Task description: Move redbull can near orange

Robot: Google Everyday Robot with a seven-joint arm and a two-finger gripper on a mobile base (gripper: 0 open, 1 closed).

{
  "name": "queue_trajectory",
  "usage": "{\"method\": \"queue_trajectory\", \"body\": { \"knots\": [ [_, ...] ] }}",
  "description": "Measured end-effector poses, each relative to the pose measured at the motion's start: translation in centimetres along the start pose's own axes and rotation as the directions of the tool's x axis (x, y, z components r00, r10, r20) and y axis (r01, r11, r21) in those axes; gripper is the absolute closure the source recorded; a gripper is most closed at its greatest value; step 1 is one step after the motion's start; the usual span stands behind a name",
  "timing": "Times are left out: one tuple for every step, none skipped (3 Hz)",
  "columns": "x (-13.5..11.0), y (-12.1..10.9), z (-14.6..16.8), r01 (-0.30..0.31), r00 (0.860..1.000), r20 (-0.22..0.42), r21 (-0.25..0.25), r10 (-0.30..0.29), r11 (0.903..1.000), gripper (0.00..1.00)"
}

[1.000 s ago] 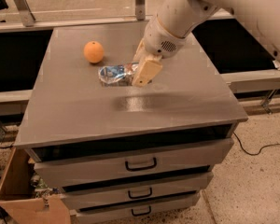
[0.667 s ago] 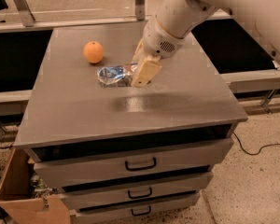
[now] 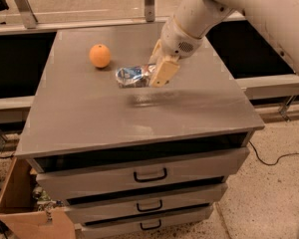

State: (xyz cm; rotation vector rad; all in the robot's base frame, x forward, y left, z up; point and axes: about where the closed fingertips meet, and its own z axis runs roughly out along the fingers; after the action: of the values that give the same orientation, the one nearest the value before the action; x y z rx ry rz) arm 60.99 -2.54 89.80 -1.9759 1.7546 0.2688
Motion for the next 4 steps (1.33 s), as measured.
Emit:
{"method": "queue_trajectory", "body": {
  "knots": [
    [3.5, -3.8, 0.6, -0.012, 0.999, -0.029, 0.015, 0.013, 0.9998, 1.0],
    [5.2, -7.8, 1.1, -0.048, 0.997, -0.048, 0.068, 0.051, 0.9965, 1.0],
    [5.4, -11.0, 2.1, -0.094, 0.993, -0.055, 0.122, 0.101, 0.9881, 1.0],
    [5.6, -12.9, 3.5, -0.136, 0.989, -0.041, 0.154, 0.143, 0.9788, 1.0]
  ]
}}
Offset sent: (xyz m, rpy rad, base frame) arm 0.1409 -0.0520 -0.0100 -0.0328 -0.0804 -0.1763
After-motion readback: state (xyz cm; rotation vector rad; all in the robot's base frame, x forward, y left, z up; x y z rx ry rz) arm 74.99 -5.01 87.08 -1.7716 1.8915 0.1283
